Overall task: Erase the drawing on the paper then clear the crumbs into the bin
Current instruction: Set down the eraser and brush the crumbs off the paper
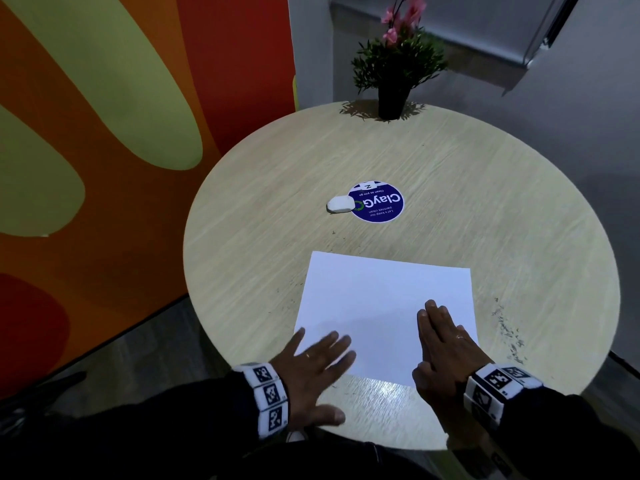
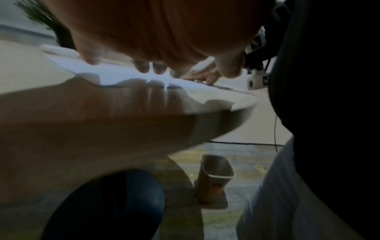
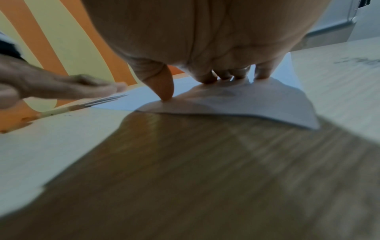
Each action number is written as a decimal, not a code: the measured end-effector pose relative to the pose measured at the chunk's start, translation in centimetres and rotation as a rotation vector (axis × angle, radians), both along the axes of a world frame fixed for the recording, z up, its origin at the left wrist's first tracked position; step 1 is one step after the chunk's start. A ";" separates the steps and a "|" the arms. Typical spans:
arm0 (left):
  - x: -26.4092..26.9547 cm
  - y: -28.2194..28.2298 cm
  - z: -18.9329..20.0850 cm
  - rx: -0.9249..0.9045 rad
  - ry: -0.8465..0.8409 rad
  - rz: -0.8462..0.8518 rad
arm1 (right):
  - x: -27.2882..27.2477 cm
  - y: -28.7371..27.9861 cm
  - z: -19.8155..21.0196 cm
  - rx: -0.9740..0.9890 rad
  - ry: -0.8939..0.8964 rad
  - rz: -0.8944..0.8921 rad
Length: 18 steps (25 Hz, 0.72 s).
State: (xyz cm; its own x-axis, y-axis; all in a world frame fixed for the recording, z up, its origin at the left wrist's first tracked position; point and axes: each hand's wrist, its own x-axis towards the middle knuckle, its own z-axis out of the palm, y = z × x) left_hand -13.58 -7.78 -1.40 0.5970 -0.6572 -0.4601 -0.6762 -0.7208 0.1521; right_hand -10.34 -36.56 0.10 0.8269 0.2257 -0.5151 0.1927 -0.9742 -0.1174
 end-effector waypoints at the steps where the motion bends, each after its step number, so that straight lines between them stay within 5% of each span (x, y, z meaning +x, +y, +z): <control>1: -0.2 0.5 -0.4 0.040 0.052 0.019 | 0.0 0.0 0.0 0.000 0.001 0.000; 6: 1.6 4.9 0.8 0.179 -0.045 0.393 | -0.2 0.3 0.1 0.029 -0.021 -0.031; 13: 3.1 -3.0 1.2 0.025 0.073 0.201 | -0.1 0.0 -0.1 0.017 -0.009 -0.019; 18: 5.8 2.4 1.0 0.181 0.035 0.470 | 0.0 0.0 0.0 0.018 -0.001 -0.012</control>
State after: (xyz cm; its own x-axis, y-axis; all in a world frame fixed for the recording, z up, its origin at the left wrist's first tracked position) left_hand -7.83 -5.41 -0.38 0.7918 -0.2284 -0.5665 -0.2685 -0.9632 0.0132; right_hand -10.32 -36.53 0.05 0.8299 0.2251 -0.5106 0.1811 -0.9741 -0.1351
